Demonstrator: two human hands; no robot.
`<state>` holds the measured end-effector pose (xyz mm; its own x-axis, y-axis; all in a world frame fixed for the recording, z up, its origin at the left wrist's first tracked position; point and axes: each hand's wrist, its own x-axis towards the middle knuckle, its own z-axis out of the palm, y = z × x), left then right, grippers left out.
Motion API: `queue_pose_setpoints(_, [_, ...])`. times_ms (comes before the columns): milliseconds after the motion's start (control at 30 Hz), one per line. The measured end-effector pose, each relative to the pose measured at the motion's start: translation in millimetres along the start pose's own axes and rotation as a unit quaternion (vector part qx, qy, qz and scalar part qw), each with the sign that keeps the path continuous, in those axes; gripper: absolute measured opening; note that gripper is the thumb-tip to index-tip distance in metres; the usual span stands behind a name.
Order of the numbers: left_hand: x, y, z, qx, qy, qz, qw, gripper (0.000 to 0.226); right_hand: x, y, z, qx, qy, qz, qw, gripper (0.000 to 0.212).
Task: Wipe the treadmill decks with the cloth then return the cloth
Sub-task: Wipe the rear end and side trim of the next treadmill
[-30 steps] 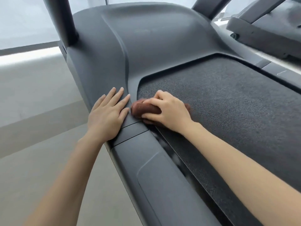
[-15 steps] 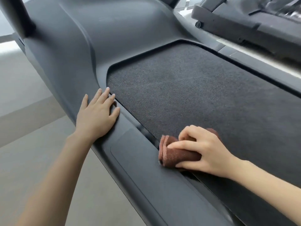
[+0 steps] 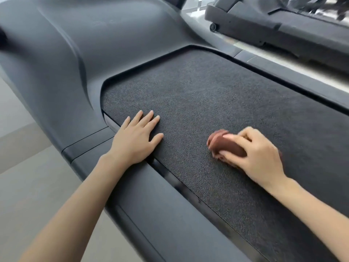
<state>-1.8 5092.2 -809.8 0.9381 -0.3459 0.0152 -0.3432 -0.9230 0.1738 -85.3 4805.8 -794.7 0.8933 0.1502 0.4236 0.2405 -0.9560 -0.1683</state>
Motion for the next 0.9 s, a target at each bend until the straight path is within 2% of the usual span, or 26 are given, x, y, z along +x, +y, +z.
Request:
queue_pose_setpoints(133, [0,-1,3,-0.002,0.023,0.000,1.000,0.061,75,16,35,-0.038,0.012,0.076,0.996,0.042])
queue_pose_setpoints(267, [-1,0,4,-0.015,0.033,0.000,0.999,0.060,119,-5,58,-0.066,-0.001,0.150,0.986,0.046])
queue_pose_setpoints(333, [-2,0,4,-0.013,0.034,-0.002,0.999,0.061,113,-30,60,-0.071,-0.013,0.110,0.991,0.047])
queue_pose_setpoints(467, [-3,-3,5,-0.012,0.031,0.001,0.999,0.061,59,-76,46,-0.046,-0.012,-0.042,0.998,0.043])
queue_pose_setpoints(600, [-3,-5,5,-0.017,0.030,0.004,0.999,0.063,22,-58,24,-0.036,-0.031,-0.112,0.993,0.046])
queue_pose_setpoints(667, [-2,-5,6,-0.015,0.031,0.003,0.999,0.064,30,-38,22,-0.053,-0.039,-0.085,0.994,0.045])
queue_pose_setpoints(900, [0,-3,4,-0.029,0.044,-0.007,0.999,0.061,123,-10,62,-0.101,-0.022,0.116,0.988,0.048])
